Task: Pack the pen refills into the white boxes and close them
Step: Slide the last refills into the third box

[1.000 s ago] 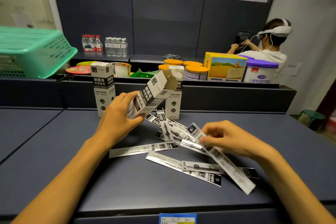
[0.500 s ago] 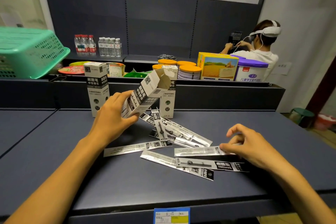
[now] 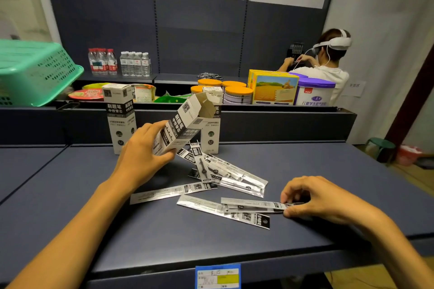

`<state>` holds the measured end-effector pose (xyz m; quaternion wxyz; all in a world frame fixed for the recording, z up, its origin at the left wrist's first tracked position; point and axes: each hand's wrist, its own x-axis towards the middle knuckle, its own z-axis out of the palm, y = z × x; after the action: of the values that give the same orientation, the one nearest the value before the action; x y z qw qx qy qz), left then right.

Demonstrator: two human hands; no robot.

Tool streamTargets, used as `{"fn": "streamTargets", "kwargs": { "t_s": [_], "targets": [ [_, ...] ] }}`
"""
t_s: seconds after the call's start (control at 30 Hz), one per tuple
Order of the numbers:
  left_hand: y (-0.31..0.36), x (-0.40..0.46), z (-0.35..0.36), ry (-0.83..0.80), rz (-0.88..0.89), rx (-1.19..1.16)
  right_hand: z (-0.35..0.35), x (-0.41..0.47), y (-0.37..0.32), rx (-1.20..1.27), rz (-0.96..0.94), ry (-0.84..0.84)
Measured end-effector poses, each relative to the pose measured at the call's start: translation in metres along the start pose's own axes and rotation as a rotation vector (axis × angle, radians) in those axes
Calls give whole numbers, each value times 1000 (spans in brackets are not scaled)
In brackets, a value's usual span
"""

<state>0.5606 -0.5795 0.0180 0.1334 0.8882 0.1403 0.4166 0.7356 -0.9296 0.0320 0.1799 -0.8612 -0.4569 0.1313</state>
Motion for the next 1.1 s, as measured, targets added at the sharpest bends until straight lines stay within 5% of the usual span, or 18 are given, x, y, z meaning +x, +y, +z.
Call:
{"fn": "streamTargets", "kwargs": {
  "t_s": [0.33, 0.6, 0.9, 1.1],
  "targets": [
    [0, -1, -2, -1, -2, -20, 20, 10, -9, -397, -186, 280],
    [-3, -1, -2, 4, -5, -25, 22, 31, 2, -261, -229, 367],
    [-7, -1, 0, -11, 1, 15, -18, 60, -38, 161, -468, 722],
    [-9, -1, 0, -15, 4, 21, -21, 85, -58, -20, -503, 828]
  ]
}}
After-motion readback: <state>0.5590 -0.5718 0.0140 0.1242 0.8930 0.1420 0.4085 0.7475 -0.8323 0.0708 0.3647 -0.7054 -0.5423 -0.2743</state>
